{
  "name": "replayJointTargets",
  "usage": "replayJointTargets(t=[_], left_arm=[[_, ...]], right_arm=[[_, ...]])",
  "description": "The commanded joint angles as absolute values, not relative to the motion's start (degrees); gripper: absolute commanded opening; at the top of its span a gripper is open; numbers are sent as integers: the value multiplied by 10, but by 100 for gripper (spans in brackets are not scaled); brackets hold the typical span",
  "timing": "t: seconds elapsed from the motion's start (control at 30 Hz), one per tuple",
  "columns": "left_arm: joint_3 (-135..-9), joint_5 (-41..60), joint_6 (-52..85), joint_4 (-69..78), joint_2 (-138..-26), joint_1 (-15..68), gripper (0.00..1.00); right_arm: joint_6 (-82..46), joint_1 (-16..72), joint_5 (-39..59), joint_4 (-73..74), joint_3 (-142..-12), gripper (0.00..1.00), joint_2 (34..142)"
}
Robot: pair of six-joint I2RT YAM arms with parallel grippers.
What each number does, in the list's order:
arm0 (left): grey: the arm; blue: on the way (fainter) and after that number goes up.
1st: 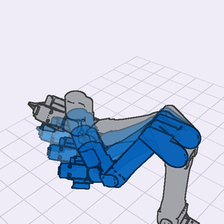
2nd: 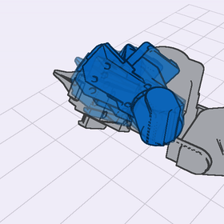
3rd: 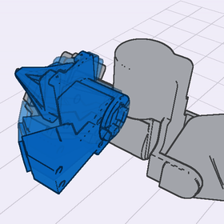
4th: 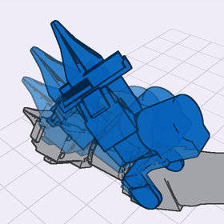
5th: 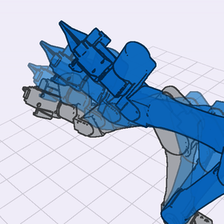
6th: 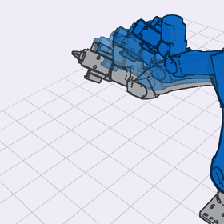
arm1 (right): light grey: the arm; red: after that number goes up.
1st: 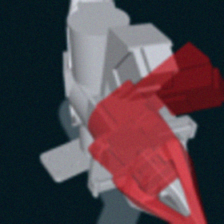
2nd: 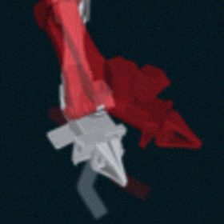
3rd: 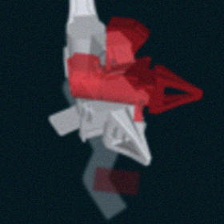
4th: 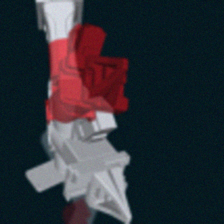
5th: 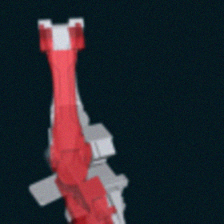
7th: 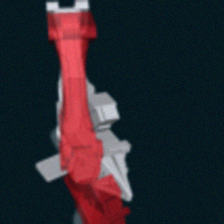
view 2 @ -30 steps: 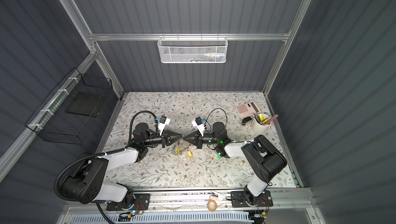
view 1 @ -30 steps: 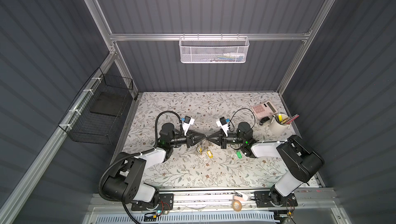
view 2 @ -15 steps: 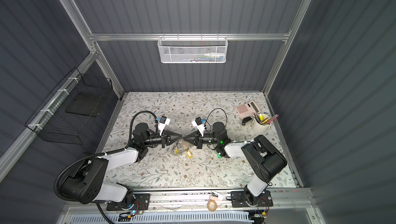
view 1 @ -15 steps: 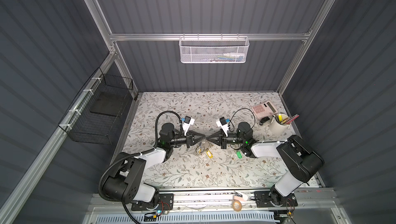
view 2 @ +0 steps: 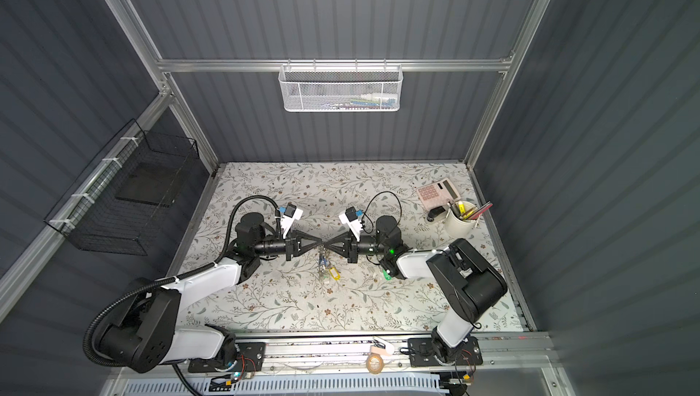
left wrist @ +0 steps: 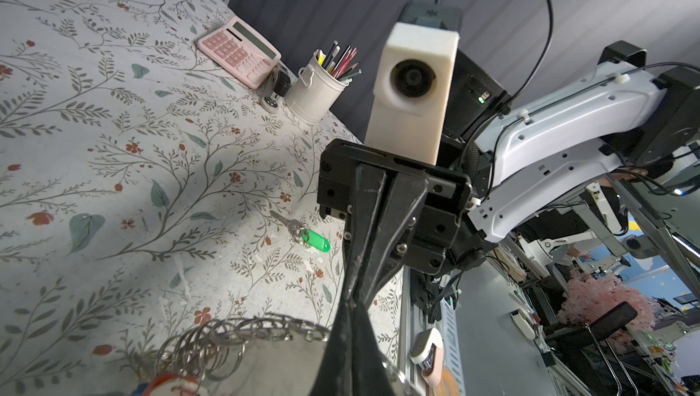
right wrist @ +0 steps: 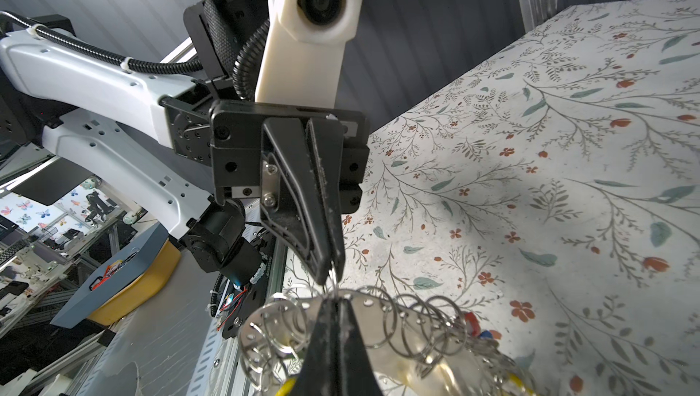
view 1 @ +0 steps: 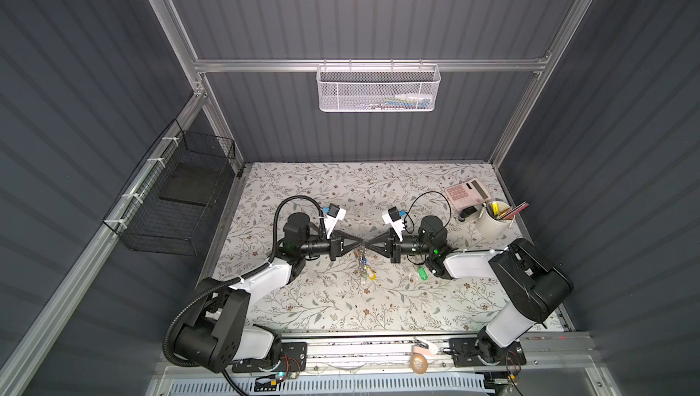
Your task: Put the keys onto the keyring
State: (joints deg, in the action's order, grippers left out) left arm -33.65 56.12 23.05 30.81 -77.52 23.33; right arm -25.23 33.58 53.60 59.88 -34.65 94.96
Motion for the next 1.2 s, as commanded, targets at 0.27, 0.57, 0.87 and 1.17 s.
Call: replayJointTargets(t=[0.27,0.57,0.87,1.17], left_arm=[[-448,505,67,22,-737,248,0],[-558,506,-78,-174,-774,275,0],[-605,511,-138,-247,-804,297,0],[-610,516,-136,-242,-806,299,0]], right_arm=[[-264,301,497,641,-309,34,911],[-260,310,519,636,-311,42,904],[-255,320,537,619,-321,41,907],[-241,330,549,592,-333,31,911]])
